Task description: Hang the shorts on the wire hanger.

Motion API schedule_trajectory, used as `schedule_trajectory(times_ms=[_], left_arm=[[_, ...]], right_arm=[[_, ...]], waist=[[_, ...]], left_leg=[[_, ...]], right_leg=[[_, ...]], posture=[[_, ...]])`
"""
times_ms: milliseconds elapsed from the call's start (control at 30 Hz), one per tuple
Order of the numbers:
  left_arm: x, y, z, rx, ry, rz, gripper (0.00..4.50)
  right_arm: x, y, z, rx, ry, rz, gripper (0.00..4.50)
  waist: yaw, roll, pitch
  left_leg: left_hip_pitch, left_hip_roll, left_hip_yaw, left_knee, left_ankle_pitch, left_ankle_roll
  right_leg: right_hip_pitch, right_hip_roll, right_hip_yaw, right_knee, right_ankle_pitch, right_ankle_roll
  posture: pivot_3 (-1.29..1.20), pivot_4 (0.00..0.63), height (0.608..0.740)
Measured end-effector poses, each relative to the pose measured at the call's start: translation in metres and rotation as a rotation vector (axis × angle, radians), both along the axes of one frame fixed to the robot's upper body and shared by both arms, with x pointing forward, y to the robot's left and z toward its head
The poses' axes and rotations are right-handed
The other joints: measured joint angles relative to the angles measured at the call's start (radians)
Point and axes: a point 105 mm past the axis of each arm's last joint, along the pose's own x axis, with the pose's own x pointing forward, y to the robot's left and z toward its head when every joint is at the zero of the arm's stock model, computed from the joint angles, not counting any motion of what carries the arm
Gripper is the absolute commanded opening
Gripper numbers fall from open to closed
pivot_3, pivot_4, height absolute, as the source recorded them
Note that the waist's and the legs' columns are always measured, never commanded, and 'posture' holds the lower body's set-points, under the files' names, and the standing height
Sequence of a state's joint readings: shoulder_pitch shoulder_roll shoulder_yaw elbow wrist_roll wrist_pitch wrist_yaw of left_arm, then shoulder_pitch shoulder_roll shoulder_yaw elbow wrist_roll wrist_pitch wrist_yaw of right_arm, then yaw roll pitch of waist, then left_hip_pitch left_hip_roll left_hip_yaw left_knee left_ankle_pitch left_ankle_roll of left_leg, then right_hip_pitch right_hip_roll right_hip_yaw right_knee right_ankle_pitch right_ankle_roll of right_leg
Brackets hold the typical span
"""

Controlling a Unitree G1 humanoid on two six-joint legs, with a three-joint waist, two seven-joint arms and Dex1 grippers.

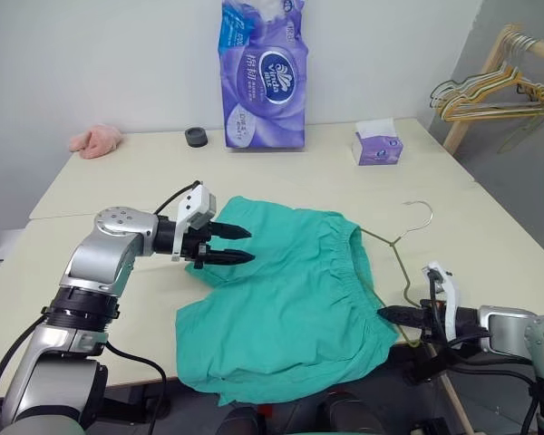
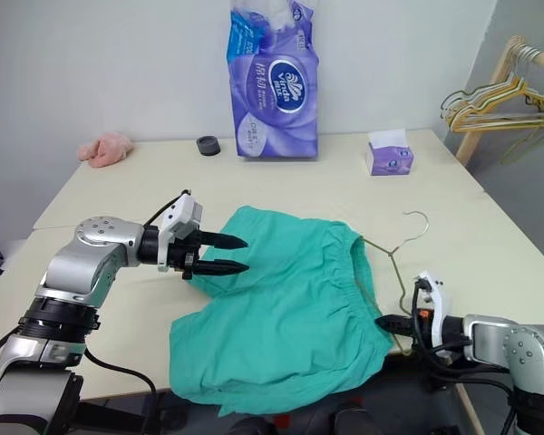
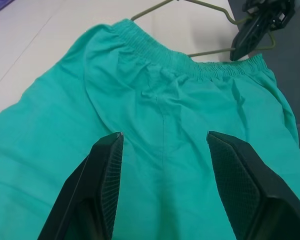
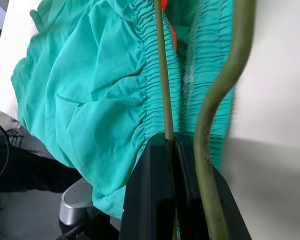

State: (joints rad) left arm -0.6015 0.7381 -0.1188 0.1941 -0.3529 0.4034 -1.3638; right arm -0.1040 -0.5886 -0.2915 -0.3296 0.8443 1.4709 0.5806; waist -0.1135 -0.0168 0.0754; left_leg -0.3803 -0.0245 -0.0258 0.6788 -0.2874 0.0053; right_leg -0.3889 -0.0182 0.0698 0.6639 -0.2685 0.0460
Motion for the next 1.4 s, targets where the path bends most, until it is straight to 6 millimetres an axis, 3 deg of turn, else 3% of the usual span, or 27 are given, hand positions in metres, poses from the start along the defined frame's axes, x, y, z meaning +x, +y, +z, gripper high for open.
schedule_trajectory(times_ms=[233,333,433,533,633,867,1133,1300,1400], left_arm=[[0.004,-0.003,0.001,-0.016,0.000,0.019,2.81],[0.014,-0.003,0.005,-0.028,-0.003,0.066,3.62],[0.031,-0.008,0.024,-0.079,-0.068,0.115,4.49],[0.041,-0.012,0.042,-0.102,-0.149,0.122,4.49],[0.037,-0.017,0.049,-0.098,-0.162,0.051,4.49],[0.016,-0.024,0.039,0.067,-0.174,-0.204,4.49],[0.029,-0.034,0.037,0.079,-0.240,-0.216,4.49],[0.025,-0.033,0.033,0.103,-0.240,-0.252,4.49],[0.016,-0.033,0.016,0.131,-0.184,-0.304,4.49]], right_arm=[[0.017,-0.006,0.025,-0.124,-0.172,0.039,0.00],[0.020,-0.006,0.033,-0.202,-0.239,0.084,0.00],[0.021,0.003,0.039,-0.256,-0.313,0.152,0.00],[0.021,0.016,0.043,-0.285,-0.365,0.219,0.00],[0.021,0.022,0.046,-0.319,-0.398,0.266,0.00],[0.020,0.031,0.053,-0.424,-0.496,0.404,0.00],[0.016,0.041,0.056,-0.511,-0.598,0.522,0.00],[0.015,0.041,0.056,-0.547,-0.629,0.550,0.00],[0.014,0.041,0.056,-0.547,-0.634,0.557,0.00]], waist=[[-0.002,0.000,0.000],[-0.001,0.000,0.000],[0.001,-0.001,0.000],[0.000,-0.001,0.000],[-0.004,-0.001,0.000],[-0.010,0.000,0.000],[-0.016,-0.001,0.000],[-0.028,0.000,0.000],[-0.034,0.000,0.000]], left_leg=[[0.000,0.000,0.000,0.000,0.000,0.000],[0.000,0.000,0.000,0.000,0.000,0.000],[0.000,0.000,0.000,0.001,0.000,0.000],[-0.001,0.000,0.001,0.001,0.000,0.000],[-0.001,0.000,0.001,0.000,0.000,0.000],[-0.001,0.000,0.001,0.000,0.000,0.000],[-0.002,-0.001,0.000,0.001,0.000,0.000],[-0.002,-0.001,0.000,0.001,0.000,0.000],[-0.001,0.000,0.000,0.001,0.000,0.000]], right_leg=[[0.000,0.000,0.000,0.000,-0.002,0.005],[0.000,0.000,0.000,0.000,-0.002,0.005],[0.000,0.000,0.000,-0.001,-0.002,0.006],[0.000,0.000,0.001,-0.001,-0.001,0.006],[-0.001,0.000,0.000,-0.001,0.002,0.003],[-0.001,0.000,0.000,-0.001,0.002,0.003],[-0.001,0.000,0.000,-0.001,-0.001,0.007],[-0.001,-0.001,0.000,-0.001,0.000,0.006],[-0.001,-0.001,0.000,-0.001,0.000,0.006]], posture=[[-0.18,0.051,0.740],[-0.18,0.045,0.740],[-0.18,0.041,0.740],[-0.18,0.041,0.740],[-0.18,0.036,0.740],[-0.19,0.036,0.740],[-0.21,0.038,0.740],[-0.21,0.038,0.740],[-0.21,0.039,0.740]])
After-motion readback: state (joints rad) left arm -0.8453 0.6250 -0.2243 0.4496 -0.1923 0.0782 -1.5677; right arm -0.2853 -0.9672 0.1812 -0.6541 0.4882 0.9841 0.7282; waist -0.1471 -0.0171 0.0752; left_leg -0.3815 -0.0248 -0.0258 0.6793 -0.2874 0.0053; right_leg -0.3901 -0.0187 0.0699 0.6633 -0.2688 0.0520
